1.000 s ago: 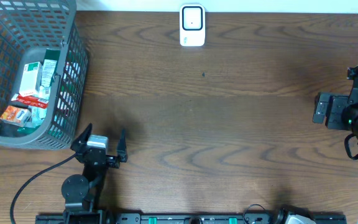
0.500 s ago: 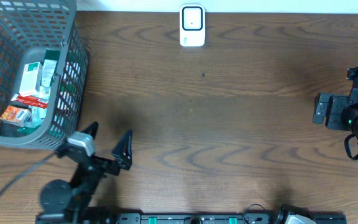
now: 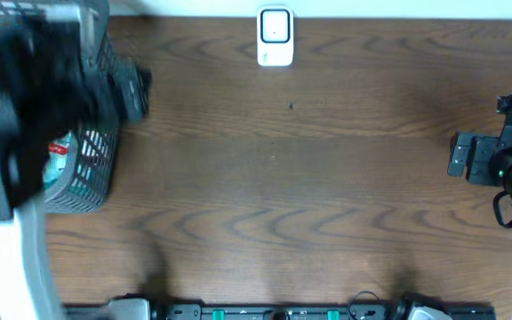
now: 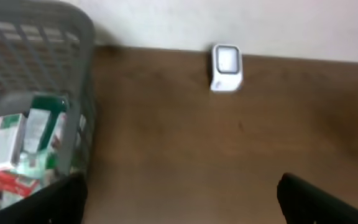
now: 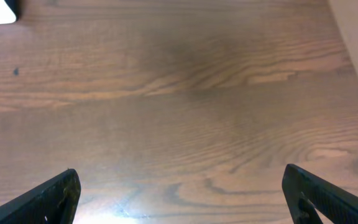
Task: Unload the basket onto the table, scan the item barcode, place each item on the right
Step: 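Reach the left gripper into the basket toward the green-capped jar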
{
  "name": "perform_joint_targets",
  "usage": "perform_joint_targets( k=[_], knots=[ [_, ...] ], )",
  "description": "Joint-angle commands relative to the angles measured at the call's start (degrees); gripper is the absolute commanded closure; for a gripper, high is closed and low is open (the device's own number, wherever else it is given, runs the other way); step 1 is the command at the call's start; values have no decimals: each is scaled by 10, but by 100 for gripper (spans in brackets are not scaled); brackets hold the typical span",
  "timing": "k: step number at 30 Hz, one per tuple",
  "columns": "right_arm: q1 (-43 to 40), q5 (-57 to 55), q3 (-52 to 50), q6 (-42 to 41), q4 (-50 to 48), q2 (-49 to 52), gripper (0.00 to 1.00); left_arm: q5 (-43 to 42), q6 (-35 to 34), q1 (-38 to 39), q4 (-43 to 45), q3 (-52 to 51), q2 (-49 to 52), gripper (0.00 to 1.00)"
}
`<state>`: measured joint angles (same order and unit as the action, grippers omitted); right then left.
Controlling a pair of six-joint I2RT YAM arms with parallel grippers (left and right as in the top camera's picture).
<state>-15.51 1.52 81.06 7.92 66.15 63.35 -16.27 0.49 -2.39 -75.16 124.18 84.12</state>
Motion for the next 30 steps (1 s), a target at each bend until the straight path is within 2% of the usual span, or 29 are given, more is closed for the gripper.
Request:
perform_joint_targets(
  k=[1, 4, 9, 12, 14, 19, 30],
  knots=[
    [-4, 1, 7, -6, 1, 0, 1, 22, 27, -36, -26, 176, 124, 2],
    [-4, 1, 7, -6, 1, 0, 1, 25, 46, -74, -28, 201, 163, 2],
    [-4, 1, 7, -6, 1, 0, 1, 69, 68, -173, -93, 195, 180, 2],
    [-4, 1, 7, -6, 1, 0, 1, 60, 52, -241, -101, 156, 181, 1],
    [-4, 1, 7, -6, 3, 0, 1, 47, 44, -261, -105, 112, 181, 1],
    [-4, 1, 7, -6, 5, 0, 1, 47, 46, -264, -84, -17, 181, 0],
    [-4, 1, 7, -6, 5, 0, 1, 32, 109, -257, 63, -247, 181, 0]
  ],
)
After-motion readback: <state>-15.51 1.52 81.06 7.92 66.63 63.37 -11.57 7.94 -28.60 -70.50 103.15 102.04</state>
